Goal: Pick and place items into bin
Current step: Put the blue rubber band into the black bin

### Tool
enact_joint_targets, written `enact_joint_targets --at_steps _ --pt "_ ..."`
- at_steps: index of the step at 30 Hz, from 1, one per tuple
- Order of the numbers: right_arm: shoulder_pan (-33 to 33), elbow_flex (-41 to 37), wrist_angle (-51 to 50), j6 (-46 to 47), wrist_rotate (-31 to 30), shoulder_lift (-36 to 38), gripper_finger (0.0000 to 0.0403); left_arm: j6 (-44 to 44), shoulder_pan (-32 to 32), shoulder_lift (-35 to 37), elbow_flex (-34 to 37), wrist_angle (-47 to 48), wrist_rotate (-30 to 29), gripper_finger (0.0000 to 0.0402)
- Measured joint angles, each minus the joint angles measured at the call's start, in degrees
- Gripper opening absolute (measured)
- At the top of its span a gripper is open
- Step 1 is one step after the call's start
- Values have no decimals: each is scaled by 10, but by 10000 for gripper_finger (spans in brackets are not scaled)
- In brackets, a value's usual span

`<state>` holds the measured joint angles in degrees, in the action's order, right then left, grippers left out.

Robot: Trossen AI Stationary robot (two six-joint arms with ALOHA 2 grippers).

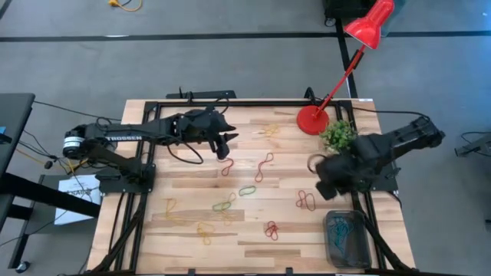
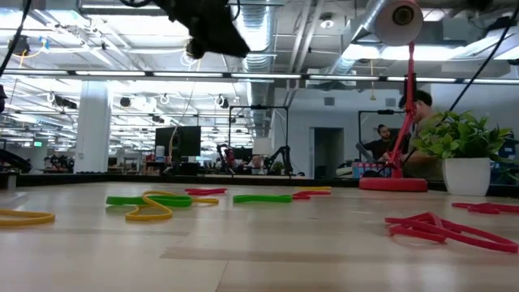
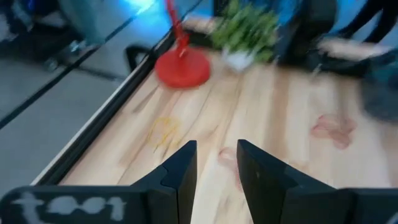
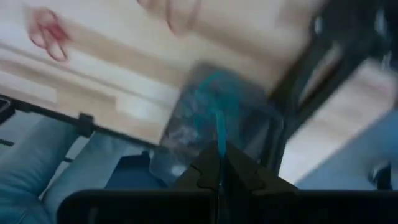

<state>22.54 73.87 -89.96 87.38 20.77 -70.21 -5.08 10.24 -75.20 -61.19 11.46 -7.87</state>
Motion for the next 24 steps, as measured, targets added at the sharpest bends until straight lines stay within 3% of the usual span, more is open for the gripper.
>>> enact_joint_targets --at_steps 6,10,15,24 --pt "147 0 23 218 13 2 0 34 3 1 0 -30 1 105" --pt "214 0 66 301 14 -27 0 50 7 1 0 -33 1 105" --pt "255 -1 83 323 16 -86 0 53 14 1 0 -44 0 105" --pt "256 -1 51 283 16 -217 1 54 25 1 0 -62 30 105"
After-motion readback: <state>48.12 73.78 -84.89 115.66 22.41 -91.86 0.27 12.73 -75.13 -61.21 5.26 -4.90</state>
